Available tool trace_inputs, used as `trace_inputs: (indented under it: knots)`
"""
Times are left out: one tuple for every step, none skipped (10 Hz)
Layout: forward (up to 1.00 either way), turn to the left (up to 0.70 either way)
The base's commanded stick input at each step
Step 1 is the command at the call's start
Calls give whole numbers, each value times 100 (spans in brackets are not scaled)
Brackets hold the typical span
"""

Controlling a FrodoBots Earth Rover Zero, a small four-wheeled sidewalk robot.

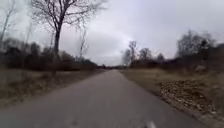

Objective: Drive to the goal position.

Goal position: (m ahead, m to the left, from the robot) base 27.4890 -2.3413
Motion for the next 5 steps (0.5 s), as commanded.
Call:
trace_inputs:
  knots:
    - [98,-31]
    - [97,-39]
    - [97,-13]
    - [97,0]
    - [97,-1]
